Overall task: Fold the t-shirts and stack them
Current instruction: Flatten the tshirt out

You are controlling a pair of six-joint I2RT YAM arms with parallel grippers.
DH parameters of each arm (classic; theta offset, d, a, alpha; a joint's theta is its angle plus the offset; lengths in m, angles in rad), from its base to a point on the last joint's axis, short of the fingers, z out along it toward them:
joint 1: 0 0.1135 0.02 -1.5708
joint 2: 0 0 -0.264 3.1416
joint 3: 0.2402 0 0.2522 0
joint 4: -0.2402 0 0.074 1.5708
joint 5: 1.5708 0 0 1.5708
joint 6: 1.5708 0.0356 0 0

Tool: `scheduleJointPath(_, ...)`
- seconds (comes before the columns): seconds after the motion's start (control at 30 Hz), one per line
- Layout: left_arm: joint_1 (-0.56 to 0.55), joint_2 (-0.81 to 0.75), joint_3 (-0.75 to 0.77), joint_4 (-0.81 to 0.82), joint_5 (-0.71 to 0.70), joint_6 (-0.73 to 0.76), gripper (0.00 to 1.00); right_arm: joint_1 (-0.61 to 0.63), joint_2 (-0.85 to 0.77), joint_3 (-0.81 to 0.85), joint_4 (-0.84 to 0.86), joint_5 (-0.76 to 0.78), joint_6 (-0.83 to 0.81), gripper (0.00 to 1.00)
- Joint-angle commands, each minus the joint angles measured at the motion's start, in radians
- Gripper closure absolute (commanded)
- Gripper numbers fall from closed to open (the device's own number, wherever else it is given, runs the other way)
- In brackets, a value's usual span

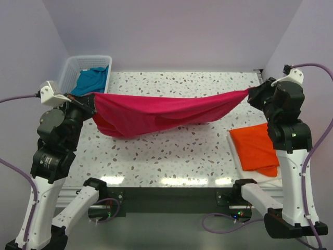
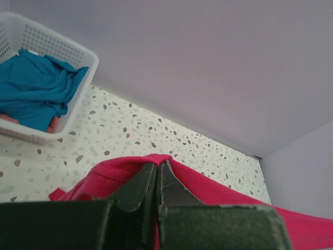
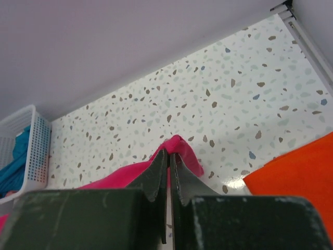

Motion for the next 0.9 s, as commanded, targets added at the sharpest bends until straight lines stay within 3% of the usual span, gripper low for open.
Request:
scheduleJointPath(0.0,0.009,0.092,0.081,0.087,-0.004,0.028,1.0,-0.008,0.047,0.068,0.02,0.023,-0.002,1.0)
scheduleJointPath(0.13,0.014,0.267,0.128,0.248,0.092,0.01,1.0,-0.008,0.169,0.073,0.149,-0.019,0.015,1.0)
scheduleJointPath(0.27,0.063,0.599,0.295,0.358,0.288,-0.007,1.0,-0.008,0.373,0.134,0.301,-0.06,0.029,1.0)
scheduleJointPath(0.47,0.179,1.064,0.813,0.362,0.577,-0.05,1.0,-0.011,0.602,0.436,0.323,-0.051,0.02,1.0)
scheduleJointPath(0.5,0.204,1.115,0.972,0.351,0.635,-0.059,1.0,-0.014,0.652,0.484,0.32,-0.053,0.02,1.0)
scheduleJointPath(0.6,0.25,1.258,1.204,0.359,0.727,-0.107,1.0,-0.014,0.686,0.619,0.318,-0.051,0.026,1.0)
scheduleJointPath(0.67,0.273,1.283,1.231,0.395,0.769,-0.16,1.0,-0.012,0.677,0.644,0.335,-0.027,0.027,1.0)
scheduleJointPath(0.87,0.35,1.159,0.931,0.517,0.849,-0.196,1.0,-0.017,0.578,0.431,0.359,-0.011,0.047,1.0)
